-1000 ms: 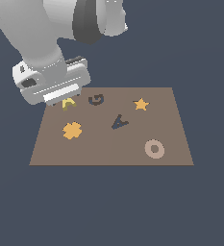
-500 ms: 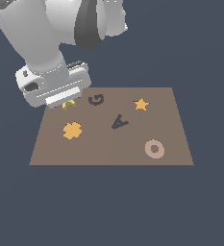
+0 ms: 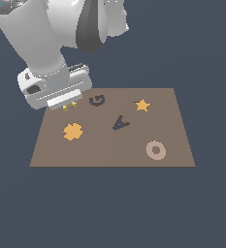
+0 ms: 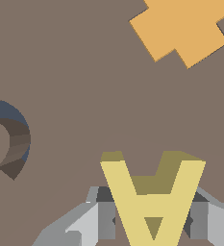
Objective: Insert a designated object into the corresponding slot on a board.
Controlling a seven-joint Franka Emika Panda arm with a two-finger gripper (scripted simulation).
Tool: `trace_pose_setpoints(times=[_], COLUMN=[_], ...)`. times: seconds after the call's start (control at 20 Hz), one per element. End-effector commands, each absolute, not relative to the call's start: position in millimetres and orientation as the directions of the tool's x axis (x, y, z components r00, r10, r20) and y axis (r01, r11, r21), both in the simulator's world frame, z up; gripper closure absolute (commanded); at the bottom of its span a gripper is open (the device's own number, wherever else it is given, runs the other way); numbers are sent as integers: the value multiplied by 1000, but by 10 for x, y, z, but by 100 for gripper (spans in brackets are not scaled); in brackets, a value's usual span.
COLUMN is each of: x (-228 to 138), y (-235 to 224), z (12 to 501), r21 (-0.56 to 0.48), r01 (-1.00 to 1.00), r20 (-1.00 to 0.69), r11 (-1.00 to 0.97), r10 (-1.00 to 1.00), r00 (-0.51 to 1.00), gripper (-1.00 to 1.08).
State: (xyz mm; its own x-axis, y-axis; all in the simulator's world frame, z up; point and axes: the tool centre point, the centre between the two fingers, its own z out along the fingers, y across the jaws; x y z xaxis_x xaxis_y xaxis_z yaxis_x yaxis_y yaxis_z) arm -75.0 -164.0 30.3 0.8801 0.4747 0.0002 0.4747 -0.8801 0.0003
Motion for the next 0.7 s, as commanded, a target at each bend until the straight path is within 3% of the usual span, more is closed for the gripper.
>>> trace_pose_setpoints(times=[0.0,0.65], x=[-751,-720], y=[-1637,-1632], z=[299,334], r21=[0,0], r01=[475,495], r20=[0,0], r11=[-880,-869], r10=[475,495], r00=[880,869], gripper=[108,108])
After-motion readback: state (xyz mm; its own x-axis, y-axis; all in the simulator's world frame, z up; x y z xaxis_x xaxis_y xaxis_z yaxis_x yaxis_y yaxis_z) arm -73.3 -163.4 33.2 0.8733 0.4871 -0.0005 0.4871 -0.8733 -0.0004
